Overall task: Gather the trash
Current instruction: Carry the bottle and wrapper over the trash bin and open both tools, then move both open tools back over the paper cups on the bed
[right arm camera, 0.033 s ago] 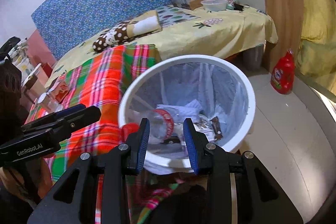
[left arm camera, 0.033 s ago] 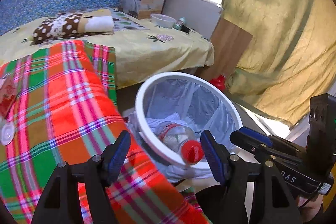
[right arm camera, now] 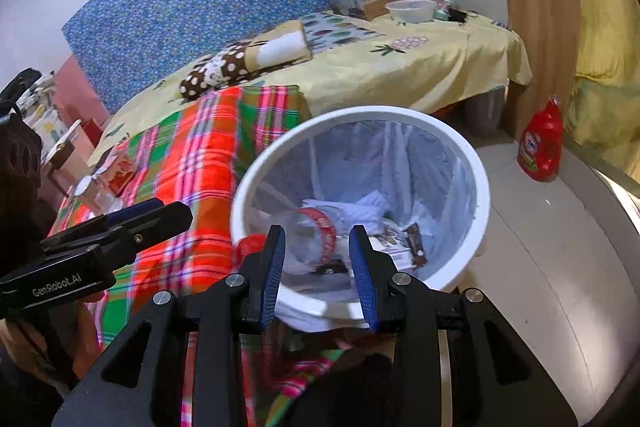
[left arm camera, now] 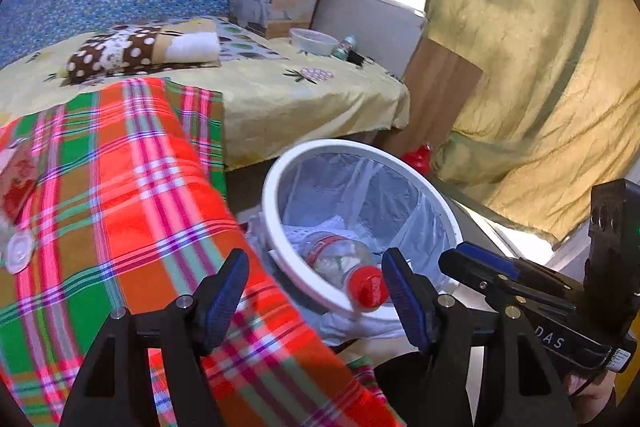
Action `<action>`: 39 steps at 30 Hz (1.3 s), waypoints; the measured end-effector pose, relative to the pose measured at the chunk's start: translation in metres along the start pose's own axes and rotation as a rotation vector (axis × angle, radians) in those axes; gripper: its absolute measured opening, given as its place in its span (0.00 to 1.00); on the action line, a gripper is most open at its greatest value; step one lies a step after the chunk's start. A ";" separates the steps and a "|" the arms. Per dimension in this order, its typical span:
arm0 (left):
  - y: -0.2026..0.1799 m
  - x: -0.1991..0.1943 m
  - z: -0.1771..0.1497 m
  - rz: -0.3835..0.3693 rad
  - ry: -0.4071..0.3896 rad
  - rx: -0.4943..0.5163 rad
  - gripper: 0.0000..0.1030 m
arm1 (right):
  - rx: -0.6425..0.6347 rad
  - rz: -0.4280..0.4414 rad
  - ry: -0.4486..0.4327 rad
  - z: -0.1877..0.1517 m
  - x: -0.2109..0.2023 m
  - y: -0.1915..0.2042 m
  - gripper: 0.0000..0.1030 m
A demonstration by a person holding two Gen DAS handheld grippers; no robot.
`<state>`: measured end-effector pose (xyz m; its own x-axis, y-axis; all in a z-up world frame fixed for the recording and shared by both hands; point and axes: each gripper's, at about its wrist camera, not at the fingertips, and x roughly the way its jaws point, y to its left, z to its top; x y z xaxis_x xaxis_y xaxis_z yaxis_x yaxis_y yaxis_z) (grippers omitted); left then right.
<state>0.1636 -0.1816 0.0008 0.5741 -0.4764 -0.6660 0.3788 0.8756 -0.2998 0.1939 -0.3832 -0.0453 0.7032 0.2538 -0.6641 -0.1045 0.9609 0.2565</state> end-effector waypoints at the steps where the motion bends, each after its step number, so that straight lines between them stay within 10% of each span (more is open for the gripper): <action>1: 0.002 -0.006 -0.002 0.009 -0.006 -0.005 0.66 | -0.006 0.007 -0.003 0.000 -0.001 0.003 0.35; 39: 0.091 -0.122 -0.074 0.327 -0.128 -0.154 0.66 | -0.250 0.230 0.032 -0.027 0.002 0.119 0.41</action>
<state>0.0743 -0.0381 0.0046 0.7363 -0.1674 -0.6557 0.0529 0.9802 -0.1908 0.1638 -0.2650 -0.0347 0.6193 0.4670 -0.6312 -0.4298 0.8744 0.2251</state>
